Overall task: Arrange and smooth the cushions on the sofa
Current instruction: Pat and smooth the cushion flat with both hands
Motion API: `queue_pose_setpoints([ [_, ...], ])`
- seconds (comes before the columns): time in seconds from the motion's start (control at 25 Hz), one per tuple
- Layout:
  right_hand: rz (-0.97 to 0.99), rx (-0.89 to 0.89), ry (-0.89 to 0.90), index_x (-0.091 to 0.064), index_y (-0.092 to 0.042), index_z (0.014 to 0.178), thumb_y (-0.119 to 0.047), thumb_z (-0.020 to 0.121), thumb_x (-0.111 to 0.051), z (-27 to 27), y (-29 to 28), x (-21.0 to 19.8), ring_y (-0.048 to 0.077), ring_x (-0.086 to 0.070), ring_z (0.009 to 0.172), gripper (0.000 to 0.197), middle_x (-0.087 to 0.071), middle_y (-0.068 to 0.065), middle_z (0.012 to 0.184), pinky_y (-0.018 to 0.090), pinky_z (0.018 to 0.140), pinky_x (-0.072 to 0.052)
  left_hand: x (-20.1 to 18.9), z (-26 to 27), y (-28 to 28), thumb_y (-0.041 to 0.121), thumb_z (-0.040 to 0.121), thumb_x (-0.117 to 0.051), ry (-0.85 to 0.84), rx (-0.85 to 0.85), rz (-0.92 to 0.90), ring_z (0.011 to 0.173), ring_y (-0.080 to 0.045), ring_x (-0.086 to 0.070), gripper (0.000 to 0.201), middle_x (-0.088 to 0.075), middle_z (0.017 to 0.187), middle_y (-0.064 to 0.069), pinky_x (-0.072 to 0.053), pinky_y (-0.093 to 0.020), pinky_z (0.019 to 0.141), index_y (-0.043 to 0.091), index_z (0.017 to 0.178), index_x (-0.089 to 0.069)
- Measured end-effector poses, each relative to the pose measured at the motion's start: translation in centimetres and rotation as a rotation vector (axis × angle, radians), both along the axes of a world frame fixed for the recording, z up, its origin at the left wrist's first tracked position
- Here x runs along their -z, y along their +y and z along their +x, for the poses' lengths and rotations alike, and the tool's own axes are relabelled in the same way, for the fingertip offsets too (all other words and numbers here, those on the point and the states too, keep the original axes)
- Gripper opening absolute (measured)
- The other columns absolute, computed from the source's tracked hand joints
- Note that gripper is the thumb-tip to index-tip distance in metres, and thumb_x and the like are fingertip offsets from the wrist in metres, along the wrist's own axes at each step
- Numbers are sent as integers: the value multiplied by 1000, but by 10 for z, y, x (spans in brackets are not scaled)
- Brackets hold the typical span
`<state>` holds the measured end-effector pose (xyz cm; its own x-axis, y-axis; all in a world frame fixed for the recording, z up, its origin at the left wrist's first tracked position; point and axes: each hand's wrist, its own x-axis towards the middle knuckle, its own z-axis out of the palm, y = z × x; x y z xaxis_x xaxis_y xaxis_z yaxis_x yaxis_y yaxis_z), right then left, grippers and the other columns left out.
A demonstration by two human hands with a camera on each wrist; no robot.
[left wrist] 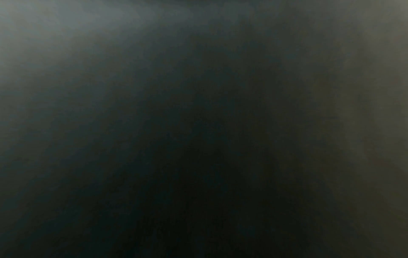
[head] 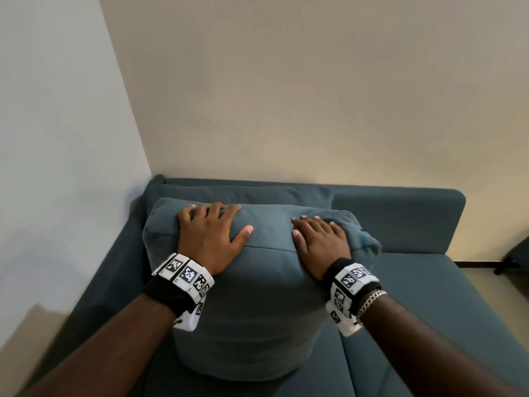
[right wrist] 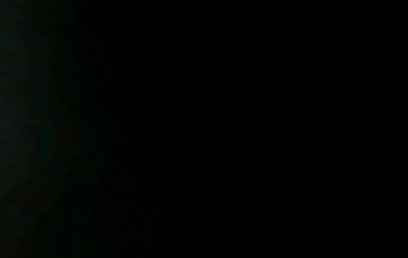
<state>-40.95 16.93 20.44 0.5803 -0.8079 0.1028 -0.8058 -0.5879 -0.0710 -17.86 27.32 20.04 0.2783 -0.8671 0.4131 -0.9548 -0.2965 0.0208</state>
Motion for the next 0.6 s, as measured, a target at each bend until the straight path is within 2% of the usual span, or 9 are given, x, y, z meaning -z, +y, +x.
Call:
queue_pose_setpoints([
  [0.08, 54, 13, -210, -60, -35, 133, -58, 100, -38, -4, -15, -33, 22, -58, 129, 45, -64, -4, 136, 40, 110, -41, 6, -1, 0, 67, 97, -33, -18, -12, -30, 108, -31, -60, 59, -67, 122, -2, -33, -52, 102, 31, 133, -62],
  [0.16, -104, -36, -688, -68, -28, 123, -39, 99, -58, -12, -18, -82, 18, -62, 122, 29, -67, -4, 131, 35, 104, -47, 6, 3, 0, 67, 98, -33, -16, -30, -32, 112, -29, -58, 58, -64, 126, -1, -32, -52, 105, 32, 137, -59],
  [0.24, -392, -84, -1115, -70, -20, 122, -31, 99, -58, -15, -7, -109, 16, -59, 125, 28, -64, -2, 134, 30, 103, -44, 3, 3, -1, 68, 97, -33, 11, -37, -43, 115, -28, -57, 58, -63, 129, 1, -30, -52, 107, 34, 137, -59],
  [0.28, -478, -46, -1143, -67, -19, 126, -32, 100, -53, -6, 1, -104, 20, -55, 131, 32, -61, 0, 139, 32, 106, -41, 2, 2, -1, 68, 97, -33, 19, -39, -47, 115, -28, -57, 58, -64, 129, 1, -30, -52, 107, 34, 136, -59],
  [0.32, -480, -19, -997, -62, -22, 133, -38, 101, -46, 5, 7, -87, 23, -48, 139, 40, -56, 0, 146, 36, 111, -35, -1, 1, 0, 68, 97, -33, 23, -38, -51, 115, -28, -57, 58, -64, 128, 1, -31, -52, 107, 34, 136, -60],
  [0.4, -179, -11, -280, -55, -35, 137, -54, 98, -24, 30, 23, -21, 21, -40, 146, 53, -51, -6, 152, 43, 118, -25, -8, 2, 2, 70, 94, -33, 43, 13, -43, 115, -26, -59, 59, -65, 126, 4, -32, -51, 105, 35, 131, -62],
  [0.44, -109, -35, -30, -56, -36, 133, -57, 97, -18, 34, 24, 6, 20, -45, 142, 56, -56, -8, 145, 45, 117, -27, -13, 9, 5, 73, 91, -31, 65, 37, -14, 117, -24, -60, 61, -65, 127, 6, -32, -50, 104, 37, 128, -63],
  [0.48, -114, -47, 29, -58, -35, 126, -57, 97, -19, 34, 24, 10, 20, -53, 133, 53, -63, -9, 135, 45, 113, -31, -19, 20, 9, 76, 89, -29, 83, 30, 15, 121, -22, -58, 63, -64, 130, 8, -31, -50, 105, 39, 126, -63],
  [0.6, -59, -32, -332, -64, -32, 116, -50, 100, -46, 29, 6, -49, 22, -64, 112, 30, -68, -6, 121, 42, 102, -46, -36, 62, 20, 81, 88, -22, 120, -63, 2, 136, -25, -48, 69, -58, 143, 7, -28, -53, 112, 44, 133, -60],
])
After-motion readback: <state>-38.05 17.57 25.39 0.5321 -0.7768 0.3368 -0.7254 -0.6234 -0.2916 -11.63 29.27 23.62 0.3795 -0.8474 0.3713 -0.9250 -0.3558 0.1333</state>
